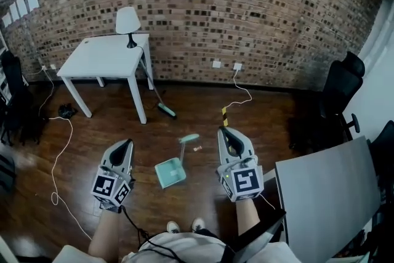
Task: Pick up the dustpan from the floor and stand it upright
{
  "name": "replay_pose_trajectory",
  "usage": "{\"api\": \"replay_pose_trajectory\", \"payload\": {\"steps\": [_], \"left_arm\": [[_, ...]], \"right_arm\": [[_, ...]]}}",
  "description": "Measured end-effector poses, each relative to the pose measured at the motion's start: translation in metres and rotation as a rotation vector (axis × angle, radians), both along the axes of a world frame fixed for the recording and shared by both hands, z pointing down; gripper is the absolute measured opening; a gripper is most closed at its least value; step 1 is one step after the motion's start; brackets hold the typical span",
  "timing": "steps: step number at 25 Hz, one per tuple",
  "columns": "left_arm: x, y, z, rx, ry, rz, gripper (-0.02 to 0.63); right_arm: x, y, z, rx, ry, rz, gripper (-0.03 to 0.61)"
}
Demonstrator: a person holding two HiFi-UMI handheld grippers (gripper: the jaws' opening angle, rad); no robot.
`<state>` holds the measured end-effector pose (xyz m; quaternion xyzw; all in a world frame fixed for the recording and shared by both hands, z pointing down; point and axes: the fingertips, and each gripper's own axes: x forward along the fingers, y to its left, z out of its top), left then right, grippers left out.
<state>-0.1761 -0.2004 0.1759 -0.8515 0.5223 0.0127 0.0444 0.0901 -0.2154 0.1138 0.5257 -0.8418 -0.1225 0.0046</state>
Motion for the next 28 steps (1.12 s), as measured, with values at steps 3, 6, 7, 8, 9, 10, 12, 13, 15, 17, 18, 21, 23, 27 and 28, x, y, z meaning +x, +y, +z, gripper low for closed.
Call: {"api": "replay_pose_trajectory", "payload": {"steps": [3,6,7,8,9,10,12,13,15,17,18,21,23,27,28], "left_arm": [[0.01,0.0,-0.009,0.024,-0.021,-0.025,0.012],[0.015,-0.001,-0.014,0.042,-0.037,-0.031,0.012],[0.018,-0.002,-0.013,0.041,-0.041,-0.028,0.012],[0.022,-0.001,-0.011,0.037,-0.047,-0.024,0.012],[0.026,0.001,-0.008,0.034,-0.054,-0.02,0.012],[0.029,0.002,-0.005,0.033,-0.063,-0.018,0.012],[0.031,0.003,-0.005,0.036,-0.077,-0.021,0.012],[0.03,0.003,-0.006,0.037,-0.079,-0.024,0.012],[0.03,0.003,-0.009,0.037,-0.081,-0.028,0.012],[0.03,0.002,-0.011,0.038,-0.087,-0.027,0.012],[0.03,0.002,-0.011,0.037,-0.089,-0.026,0.012],[0.03,0.005,-0.007,0.027,-0.087,-0.024,0.012],[0.029,0.01,-0.005,0.02,-0.08,-0.018,0.012],[0.029,0.02,-0.002,0.025,-0.133,0.021,0.012],[0.029,0.022,-0.003,0.031,-0.156,0.034,0.012]], "right_arm": [[0.002,0.004,0.012,-0.015,0.037,-0.009,-0.017],[-0.002,0.007,0.012,-0.01,0.008,-0.026,-0.017],[-0.002,0.007,0.013,-0.012,-0.003,-0.026,-0.017],[0.0,0.008,0.017,-0.021,-0.009,-0.026,-0.017],[0.002,0.008,0.023,-0.031,-0.012,-0.025,-0.017],[0.004,0.009,0.027,-0.042,-0.012,-0.025,-0.017],[0.005,0.008,0.031,-0.053,-0.01,-0.024,-0.017],[0.004,0.007,0.031,-0.053,-0.011,-0.026,-0.017],[0.002,0.007,0.029,-0.053,-0.015,-0.032,-0.017],[-0.001,0.005,0.026,-0.053,-0.015,-0.035,-0.017],[-0.003,0.004,0.024,-0.052,-0.013,-0.037,-0.017],[-0.009,0.006,0.024,-0.055,-0.004,-0.042,-0.017],[-0.011,0.012,0.025,-0.062,-0.004,-0.038,-0.017],[-0.02,0.024,0.027,-0.082,0.009,-0.013,-0.017],[-0.023,0.026,0.026,-0.085,0.017,-0.012,-0.017]]}}
